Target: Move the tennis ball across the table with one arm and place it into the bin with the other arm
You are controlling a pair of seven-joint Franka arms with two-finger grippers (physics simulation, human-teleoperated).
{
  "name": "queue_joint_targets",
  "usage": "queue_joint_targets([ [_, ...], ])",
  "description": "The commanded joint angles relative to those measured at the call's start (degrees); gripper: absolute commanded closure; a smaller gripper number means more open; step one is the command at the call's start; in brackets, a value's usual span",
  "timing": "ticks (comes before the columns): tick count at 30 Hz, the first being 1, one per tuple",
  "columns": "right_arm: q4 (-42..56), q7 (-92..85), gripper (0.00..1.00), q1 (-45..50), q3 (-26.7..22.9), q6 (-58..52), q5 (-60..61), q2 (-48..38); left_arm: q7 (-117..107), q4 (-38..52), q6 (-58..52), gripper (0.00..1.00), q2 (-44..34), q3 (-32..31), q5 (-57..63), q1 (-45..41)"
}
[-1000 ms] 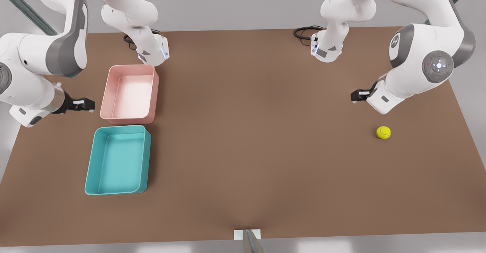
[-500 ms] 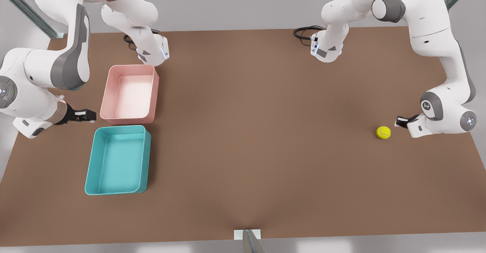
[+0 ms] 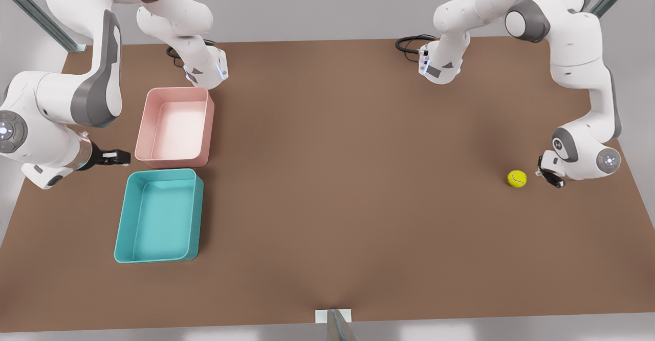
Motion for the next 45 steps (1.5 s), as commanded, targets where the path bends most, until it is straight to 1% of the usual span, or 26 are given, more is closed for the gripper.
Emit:
queue_joint_targets([
  [1,0.0,-0.3,0.00,0.0,0.0,-0.4,0.0,-0.1,17.9,-0.1,6.3,0.79,0.6,0.0,0.4,-0.3],
  [3,-0.5,-0.3,0.00,0.0,0.0,-0.4,0.0,-0.1,18.1,-0.1,6.3,0.79,0.7,0.0,0.4,-0.4],
  [6,-0.7,-0.3,0.00,0.0,0.0,-0.4,0.0,0.0,29.6,-0.1,5.2,0.79,1.4,0.0,0.4,-0.4],
  [9,-0.7,-0.3,0.00,0.0,0.0,-0.4,0.0,0.0,32.8,-0.1,5.1,0.79,1.4,0.0,0.3,-0.3],
  [11,-0.7,-0.4,0.00,-0.1,0.0,-0.4,0.0,0.5,27.3,-0.1,2.2,0.79,1.4,0.0,0.0,-0.5],
  [13,-0.7,-0.4,0.00,-0.6,0.0,-0.4,0.0,0.5,25.4,-0.1,2.1,0.79,1.4,0.0,0.0,-0.9],
  [17,-0.8,-0.4,0.00,-0.7,0.0,-0.4,0.0,0.8,25.6,-0.1,0.4,0.79,2.3,0.2,0.4,-0.6],
  [24,-0.8,-0.4,0.00,-0.8,0.0,-0.5,0.0,0.7,23.8,0.0,0.6,0.79,2.8,0.3,0.1,-1.3],
  [28,-0.8,-0.4,0.00,-1.1,0.0,0.1,0.0,1.3,16.9,0.4,0.7,0.79,2.8,0.3,-1.6,-6.9],
  [29,-0.8,-0.4,0.00,-1.1,0.0,0.2,0.0,1.3,13.8,0.8,0.7,0.79,2.8,0.3,-2.2,-9.2],
  [31,-0.8,-0.4,0.00,-1.1,0.0,0.2,0.0,1.4,0.1,0.6,-1.3,0.79,-0.3,-0.4,-2.3,-15.6],
  [33,-0.8,-0.4,0.00,-1.1,0.0,0.2,0.0,1.4,-23.0,-1.1,-4.4,0.79,-2.4,-8.5,-3.6,-18.7],
  [34,-0.8,-0.4,0.00,-1.1,0.0,0.2,0.0,1.4,-36.3,-2.6,-4.3,0.79,-2.3,-13.1,-7.8,-19.3],
  [35,-0.8,-0.4,0.00,-1.1,-0.1,0.2,0.0,1.4,-57.2,-2.6,-4.0,0.79,-2.1,-20.9,-10.0,-20.0],
  [36,-0.8,-0.4,0.00,-1.1,0.0,0.2,0.0,1.3,-78.3,-1.1,-3.5,0.79,-2.2,-25.0,-21.9,-20.2],
  [37,-0.8,-0.4,0.00,-1.1,0.0,0.2,0.0,1.3,-80.5,2.0,-6.3,0.79,-3.1,-24.9,-23.7,-19.2],
  [38,-0.8,-0.4,0.00,-1.1,0.0,0.2,0.0,1.3,-81.7,7.3,-16.1,0.79,-5.2,-21.6,-23.3,-18.8],
  [39,-0.8,-0.4,0.00,-1.1,0.0,0.2,0.0,1.3,-85.3,9.7,-21.0,0.79,-7.3,-20.0,-23.3,-18.0],
  [41,-0.8,-0.4,0.00,-1.1,0.0,0.2,-0.1,1.4,-91.7,10.4,-24.1,0.79,-10.1,-18.8,-21.5,-17.3],
  [42,-0.8,-0.4,0.00,-1.1,0.0,0.2,-0.1,1.4,-94.3,15.1,-29.5,0.69,-9.9,-16.5,-17.7,-17.7],
  [43,-0.8,-0.4,0.00,-1.1,0.0,0.1,-0.1,1.8,-102.7,23.2,-47.0,0.00,-9.3,-11.2,-12.4,-22.2],
  [44,-0.7,-0.4,0.00,-0.9,0.1,0.0,-0.1,2.2,-112.6,35.3,-61.8,0.00,-9.2,-4.8,-1.2,-29.5],
  [45,0.2,-0.1,0.00,-0.4,0.2,-0.1,-0.2,3.6,-115.1,36.0,-63.3,0.00,-14.2,-7.2,-2.5,-28.2],
])
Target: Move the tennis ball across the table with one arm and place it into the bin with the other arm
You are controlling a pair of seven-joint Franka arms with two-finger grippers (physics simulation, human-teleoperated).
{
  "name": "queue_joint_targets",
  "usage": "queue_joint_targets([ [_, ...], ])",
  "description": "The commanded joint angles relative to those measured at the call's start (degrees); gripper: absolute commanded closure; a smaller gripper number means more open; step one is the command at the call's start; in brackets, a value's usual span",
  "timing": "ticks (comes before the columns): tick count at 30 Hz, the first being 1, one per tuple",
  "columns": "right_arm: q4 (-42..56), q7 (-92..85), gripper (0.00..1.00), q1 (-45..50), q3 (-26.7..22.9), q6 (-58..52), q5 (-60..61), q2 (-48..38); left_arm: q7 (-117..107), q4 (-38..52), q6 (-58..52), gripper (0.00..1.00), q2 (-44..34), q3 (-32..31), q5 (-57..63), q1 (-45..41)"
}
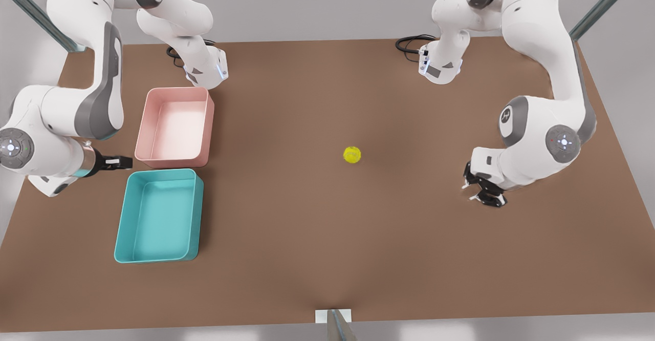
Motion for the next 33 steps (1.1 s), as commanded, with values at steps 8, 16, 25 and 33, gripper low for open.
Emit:
queue_joint_targets([
  [8,3.9,26.4,0.00,27.8,0.8,8.9,6.6,8.7,-73.1,4.8,-33.8,0.00,-2.6,-1.3,1.7,2.1],
  [16,-31.5,49.1,0.00,36.5,2.1,45.9,7.1,-3.3,-73.6,3.2,-29.0,0.00,-1.6,-1.2,2.2,3.4],
  [25,-46.9,60.8,0.00,43.2,2.1,65.4,7.1,-3.8,-73.4,3.1,-31.3,0.00,-1.6,-1.3,2.1,3.9],
  [33,-54.8,65.7,0.00,47.0,2.6,74.6,7.0,-3.3,-73.4,3.1,-31.3,0.00,-1.4,-1.3,2.1,4.1],
])
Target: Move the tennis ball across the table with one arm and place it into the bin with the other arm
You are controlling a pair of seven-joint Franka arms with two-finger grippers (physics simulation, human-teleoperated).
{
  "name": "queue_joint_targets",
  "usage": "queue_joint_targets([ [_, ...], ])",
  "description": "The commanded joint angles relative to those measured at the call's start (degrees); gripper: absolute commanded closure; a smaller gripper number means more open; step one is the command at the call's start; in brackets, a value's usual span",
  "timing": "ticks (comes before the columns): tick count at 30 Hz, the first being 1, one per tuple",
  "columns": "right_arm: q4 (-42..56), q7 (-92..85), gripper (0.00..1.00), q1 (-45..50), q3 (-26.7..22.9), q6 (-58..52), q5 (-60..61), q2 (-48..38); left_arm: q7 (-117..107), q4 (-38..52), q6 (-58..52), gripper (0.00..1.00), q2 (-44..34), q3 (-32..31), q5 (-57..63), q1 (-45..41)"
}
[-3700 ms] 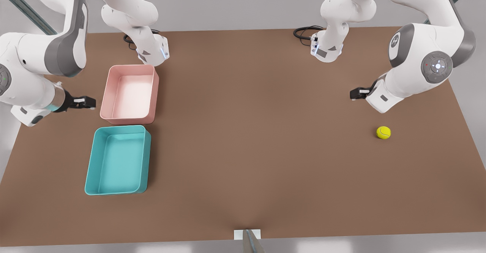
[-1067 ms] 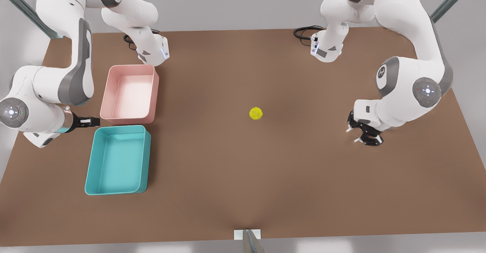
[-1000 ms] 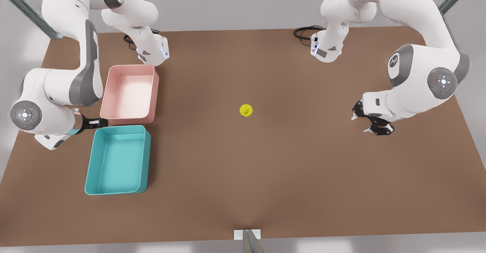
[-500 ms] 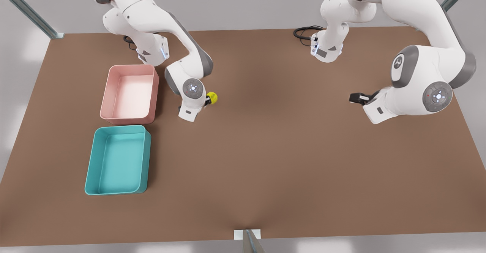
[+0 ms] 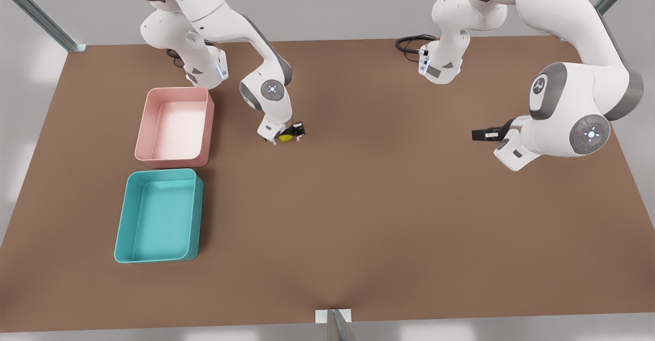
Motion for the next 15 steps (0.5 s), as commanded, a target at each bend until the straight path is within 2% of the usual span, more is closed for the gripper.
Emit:
queue_joint_targets([
  [1,-0.5,21.2,0.00,0.2,0.1,6.6,0.0,0.1,-11.6,0.0,-0.3,0.00,-0.1,0.0,0.0,0.0],
  [9,-5.1,21.2,0.00,0.5,0.1,8.0,0.0,0.4,-11.6,0.0,-0.3,0.00,0.2,0.0,0.0,0.1],
  [15,-5.0,21.2,0.00,1.2,0.2,10.3,0.0,1.6,-11.6,0.0,-0.3,0.00,0.3,0.0,0.0,0.2],
])
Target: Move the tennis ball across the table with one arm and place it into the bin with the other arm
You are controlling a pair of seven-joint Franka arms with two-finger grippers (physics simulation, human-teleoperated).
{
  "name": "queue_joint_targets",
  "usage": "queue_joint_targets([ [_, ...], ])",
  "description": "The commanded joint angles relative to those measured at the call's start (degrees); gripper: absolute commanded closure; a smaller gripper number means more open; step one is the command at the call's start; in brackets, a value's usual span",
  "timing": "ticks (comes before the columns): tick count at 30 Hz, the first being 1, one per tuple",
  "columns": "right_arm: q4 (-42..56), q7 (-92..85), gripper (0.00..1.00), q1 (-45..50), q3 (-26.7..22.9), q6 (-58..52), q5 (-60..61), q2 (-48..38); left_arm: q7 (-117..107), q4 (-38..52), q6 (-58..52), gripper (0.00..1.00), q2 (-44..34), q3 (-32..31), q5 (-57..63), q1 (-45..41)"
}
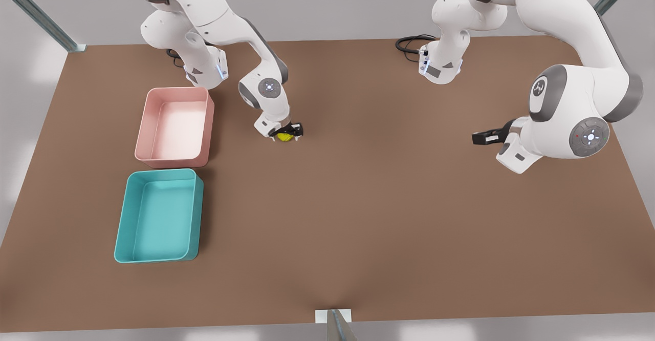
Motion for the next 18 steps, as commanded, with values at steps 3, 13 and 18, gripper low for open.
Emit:
queue_joint_targets([
  [3,-0.1,9.1,0.00,0.3,0.7,2.6,0.0,0.6,-5.0,0.0,-0.1,0.00,-0.1,0.0,0.0,0.0],
  [13,-1.9,9.1,0.00,0.5,2.8,2.6,0.0,2.4,-5.0,0.0,-0.1,0.00,0.5,0.0,0.0,0.0],
  [18,-2.0,9.1,0.00,0.7,4.6,2.5,0.0,3.3,-5.0,0.0,0.1,0.00,0.8,0.0,0.1,0.0],
])
